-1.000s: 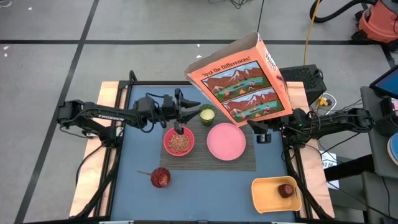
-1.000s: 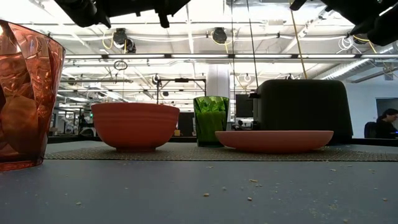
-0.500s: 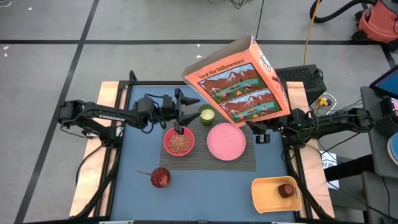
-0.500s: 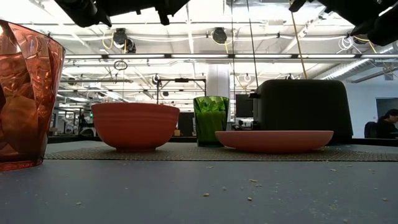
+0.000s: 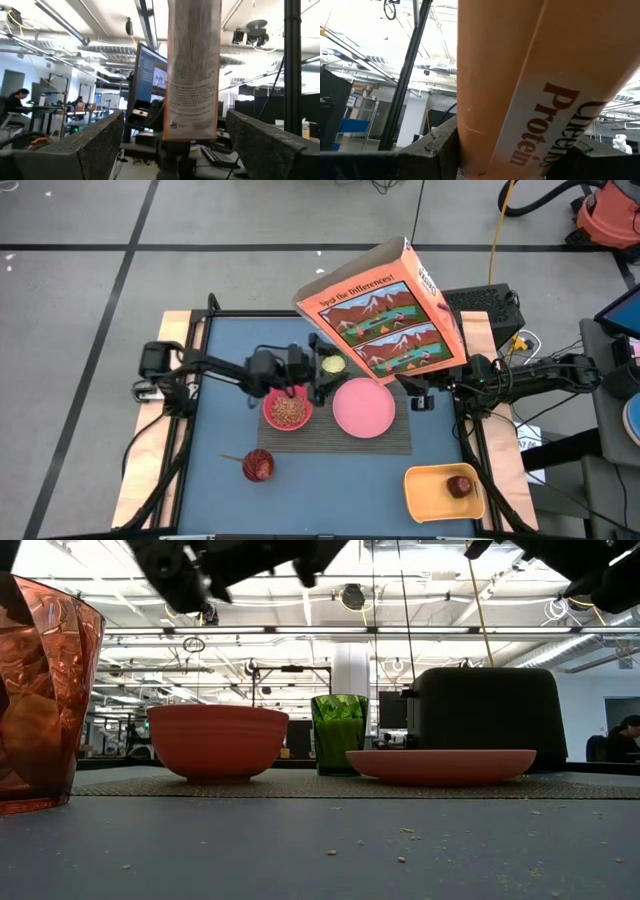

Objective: Arrange a breakfast setting
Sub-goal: Pour the cereal into the red bowl

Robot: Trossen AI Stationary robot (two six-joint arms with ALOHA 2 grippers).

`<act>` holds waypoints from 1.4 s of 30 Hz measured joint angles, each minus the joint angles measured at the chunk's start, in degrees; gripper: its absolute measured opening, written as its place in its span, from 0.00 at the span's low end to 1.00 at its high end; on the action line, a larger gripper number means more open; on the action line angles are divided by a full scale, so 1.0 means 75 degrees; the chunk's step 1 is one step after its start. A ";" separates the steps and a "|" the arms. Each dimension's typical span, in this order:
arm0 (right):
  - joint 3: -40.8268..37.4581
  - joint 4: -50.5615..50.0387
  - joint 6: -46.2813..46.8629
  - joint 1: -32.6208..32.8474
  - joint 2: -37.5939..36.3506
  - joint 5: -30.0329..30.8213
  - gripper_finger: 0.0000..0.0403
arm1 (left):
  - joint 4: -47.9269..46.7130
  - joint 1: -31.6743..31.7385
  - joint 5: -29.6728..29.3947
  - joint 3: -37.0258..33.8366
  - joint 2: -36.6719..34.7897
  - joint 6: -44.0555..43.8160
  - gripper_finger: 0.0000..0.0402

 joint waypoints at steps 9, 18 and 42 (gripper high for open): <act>0.0003 0.0055 -0.0016 0.0000 -0.0017 -0.0020 0.52 | -0.1516 -0.0064 0.0040 0.1889 0.0708 0.0118 0.89; -0.0002 -0.0183 -0.0223 0.0000 0.0032 0.0018 0.52 | -0.1634 -0.0156 0.0104 0.2167 0.0716 0.0222 0.89; 0.0000 -0.0670 -0.0286 -0.0003 0.0003 0.0213 0.52 | -0.1232 -0.0132 -0.0140 0.2169 0.0713 0.0223 0.88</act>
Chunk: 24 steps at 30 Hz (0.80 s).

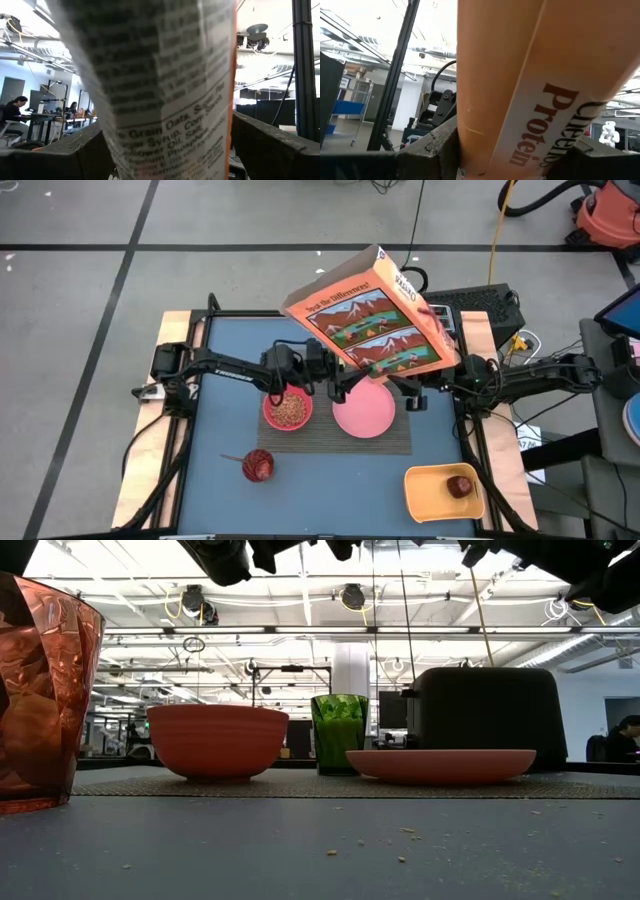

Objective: Arrange a breakfast setting
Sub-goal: Pour the cereal into the red bowl

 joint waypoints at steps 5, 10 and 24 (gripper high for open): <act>0.0000 -0.0006 0.0000 0.0000 0.0000 0.0000 0.52 | 0.0003 0.0002 -0.0003 0.0000 0.0000 0.0007 0.77; 0.0000 -0.0009 0.0008 0.0000 0.0000 0.0000 0.52 | 0.0000 0.0002 -0.0006 0.0000 0.0000 0.0046 0.60; 0.0000 -0.0006 0.0106 0.0000 -0.0003 -0.0012 0.54 | 0.0006 -0.0001 0.0029 0.0000 0.0000 0.0198 0.43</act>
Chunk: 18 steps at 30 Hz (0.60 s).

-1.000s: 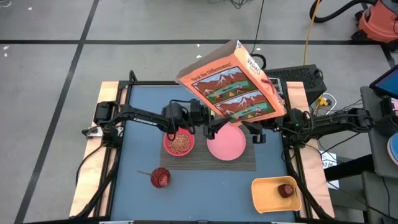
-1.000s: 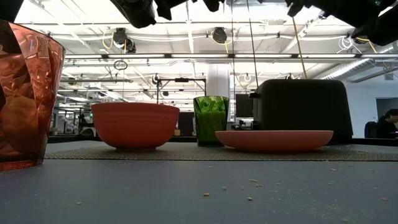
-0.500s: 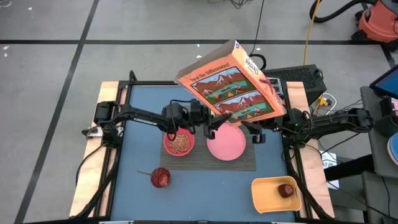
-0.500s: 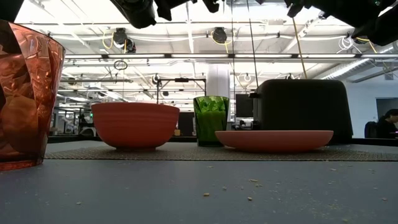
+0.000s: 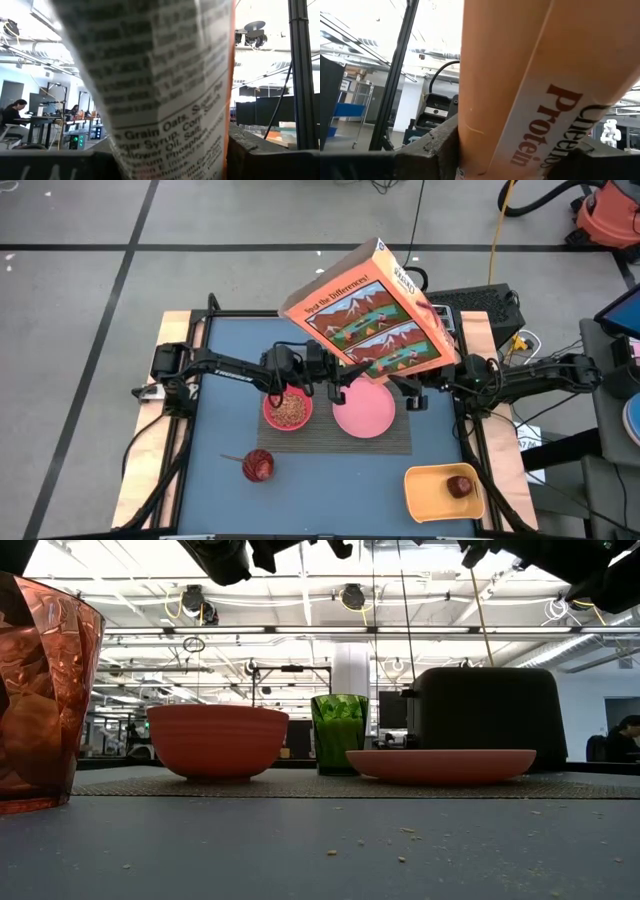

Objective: Arrange a breakfast setting
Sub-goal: Pour the cereal into the red bowl

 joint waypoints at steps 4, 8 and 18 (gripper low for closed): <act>0.0000 -0.0009 -0.0029 0.0000 0.0002 -0.0006 0.61 | 0.0000 0.0000 -0.0032 0.0000 0.0000 0.0006 0.43; 0.0003 -0.0127 -0.0048 0.0000 -0.0003 -0.0018 0.72 | -0.0007 0.0004 -0.0068 -0.0003 0.0000 0.0006 0.42; 0.0003 -0.0713 -0.0053 0.0000 -0.0003 -0.0026 0.98 | -0.0011 0.0107 -0.0061 -0.0006 0.0000 0.0146 0.42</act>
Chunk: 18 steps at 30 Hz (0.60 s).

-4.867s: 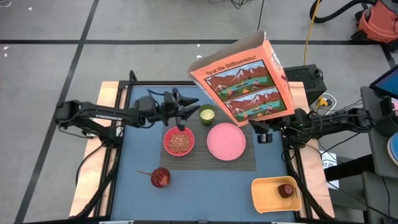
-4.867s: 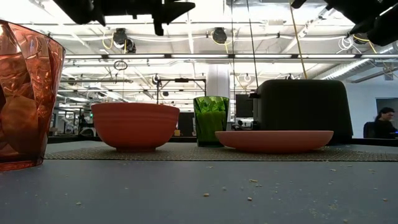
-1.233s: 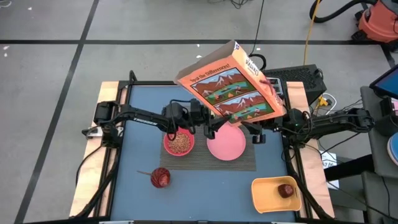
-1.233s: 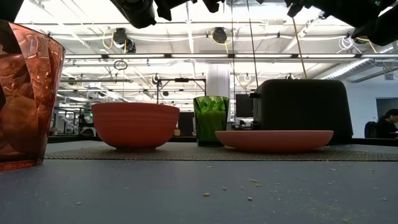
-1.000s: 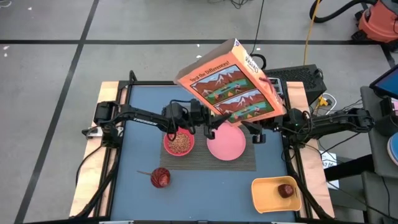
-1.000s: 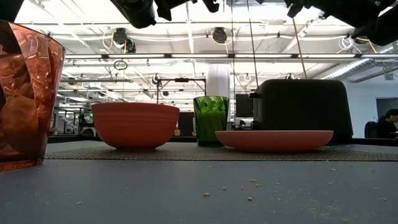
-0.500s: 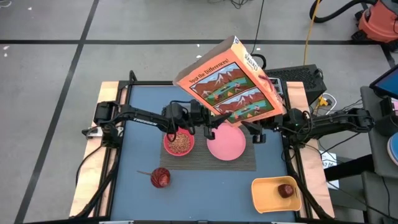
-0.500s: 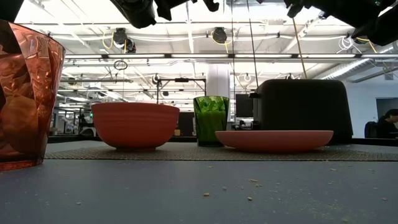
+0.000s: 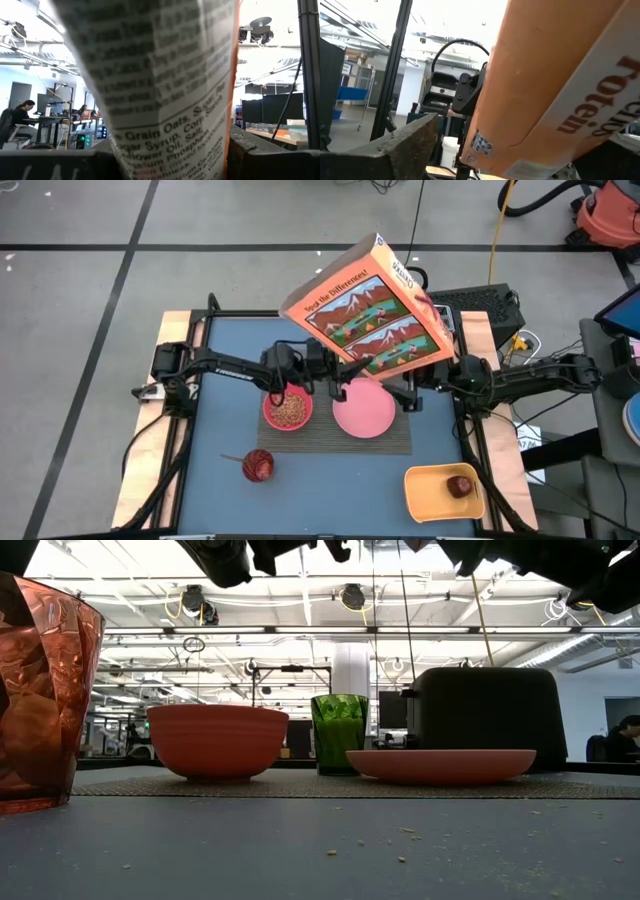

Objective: Arrange a breakfast setting
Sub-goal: Pour the cereal into the red bowl

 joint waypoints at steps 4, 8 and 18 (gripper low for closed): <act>0.0000 -0.0040 0.0014 0.0000 -0.0028 0.0009 0.98 | 0.0002 0.0061 0.0040 0.0000 0.0000 -0.0057 0.42; 0.0000 -0.0279 0.0022 0.0000 -0.0232 0.0038 0.98 | -0.0016 0.0117 0.0065 -0.0009 -0.0104 -0.0060 0.42; -0.0001 -0.1697 -0.0147 0.0003 -0.0978 0.0015 0.98 | -0.0826 0.0311 -0.0071 -0.0050 -0.0869 0.0233 0.42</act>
